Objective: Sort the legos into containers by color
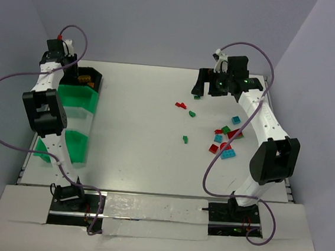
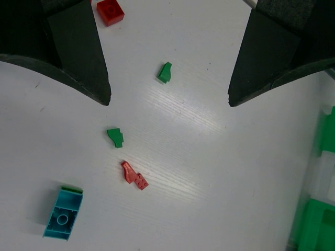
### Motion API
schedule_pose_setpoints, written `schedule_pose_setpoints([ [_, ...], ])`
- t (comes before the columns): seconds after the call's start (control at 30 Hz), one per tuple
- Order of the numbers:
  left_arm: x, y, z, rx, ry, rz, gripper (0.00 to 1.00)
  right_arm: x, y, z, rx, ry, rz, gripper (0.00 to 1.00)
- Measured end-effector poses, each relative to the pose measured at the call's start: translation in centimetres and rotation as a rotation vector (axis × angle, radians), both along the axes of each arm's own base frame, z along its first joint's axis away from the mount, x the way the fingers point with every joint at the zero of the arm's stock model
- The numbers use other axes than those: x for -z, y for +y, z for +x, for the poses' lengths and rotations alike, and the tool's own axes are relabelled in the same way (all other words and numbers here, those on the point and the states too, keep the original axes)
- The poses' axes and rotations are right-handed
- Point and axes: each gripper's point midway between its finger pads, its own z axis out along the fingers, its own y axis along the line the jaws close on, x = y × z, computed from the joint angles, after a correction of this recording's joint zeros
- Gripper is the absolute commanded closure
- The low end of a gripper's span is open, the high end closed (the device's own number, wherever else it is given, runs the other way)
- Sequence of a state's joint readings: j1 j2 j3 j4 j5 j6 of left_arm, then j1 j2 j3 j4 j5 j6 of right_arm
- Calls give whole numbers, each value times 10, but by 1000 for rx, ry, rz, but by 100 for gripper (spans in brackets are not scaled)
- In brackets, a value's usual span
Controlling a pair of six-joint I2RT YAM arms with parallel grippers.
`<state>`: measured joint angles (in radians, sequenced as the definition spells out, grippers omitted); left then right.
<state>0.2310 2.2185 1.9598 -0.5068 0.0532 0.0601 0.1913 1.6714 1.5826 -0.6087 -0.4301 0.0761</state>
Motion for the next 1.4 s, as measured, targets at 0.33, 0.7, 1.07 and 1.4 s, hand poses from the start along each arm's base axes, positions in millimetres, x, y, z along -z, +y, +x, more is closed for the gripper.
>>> schedule_pose_setpoints([
  [0.33,1,1,1,-4,4,2,36,1,0,-1,0,4,-1,0],
  [0.7,-45,3,18,2,-90,13,18,6,-5,0,4,2,-30,0],
  [1.07,-102,-59,-33,237,-182,-137,27,21,-15,-8,-40,8,-123,24],
  [1.4,-115,-161,-95,570,-197,-326,27,64,-6,16,-127,39,-274,41],
])
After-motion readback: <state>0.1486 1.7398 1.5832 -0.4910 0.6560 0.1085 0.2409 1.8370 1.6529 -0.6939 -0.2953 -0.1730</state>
